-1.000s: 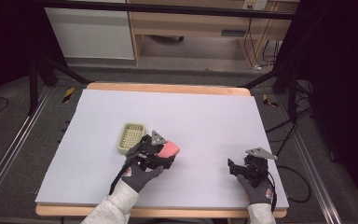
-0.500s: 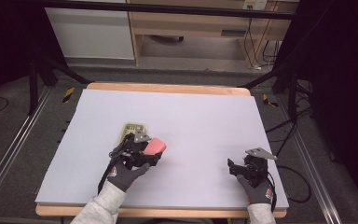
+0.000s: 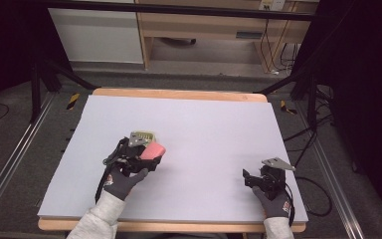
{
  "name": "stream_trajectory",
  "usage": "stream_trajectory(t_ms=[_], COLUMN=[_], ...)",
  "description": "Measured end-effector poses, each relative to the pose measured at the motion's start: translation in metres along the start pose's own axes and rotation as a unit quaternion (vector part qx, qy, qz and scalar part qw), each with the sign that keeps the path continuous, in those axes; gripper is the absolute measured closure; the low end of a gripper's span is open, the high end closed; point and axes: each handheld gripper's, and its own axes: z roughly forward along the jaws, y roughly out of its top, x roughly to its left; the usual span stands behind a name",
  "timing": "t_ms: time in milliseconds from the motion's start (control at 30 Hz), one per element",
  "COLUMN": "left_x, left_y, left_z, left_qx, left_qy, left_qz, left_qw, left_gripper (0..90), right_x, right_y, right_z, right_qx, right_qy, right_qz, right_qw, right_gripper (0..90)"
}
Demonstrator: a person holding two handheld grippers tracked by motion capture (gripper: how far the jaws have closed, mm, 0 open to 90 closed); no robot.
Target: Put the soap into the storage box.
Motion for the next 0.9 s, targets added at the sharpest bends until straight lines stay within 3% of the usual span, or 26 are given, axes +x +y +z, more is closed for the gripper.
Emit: stream_trajectory(t_ms=[433,733,900], left_x=[0.017,0.034,0.041], left_y=[0.014,0.015,0.016], left_z=[0.006,0.011,0.015], left_qx=[-0.008,-0.008,-0.008], left_qy=[0.023,0.032,0.038], left_qz=[-0.015,-0.035,-0.037], left_qw=[0.9996,0.9988,0.9986], left_gripper=[37.2,37.2,37.2], right_x=[0.001,0.002,0.002], right_y=[0.001,0.001,0.001], right_z=[0.000,0.001,0.001], right_qx=[0.000,0.000,0.001], right_qy=[-0.002,-0.003,-0.003], right_qz=[0.000,-0.003,-0.004], right_qw=[1.0000,1.0000,1.0000], right_gripper=[14.0,13.8,13.7])
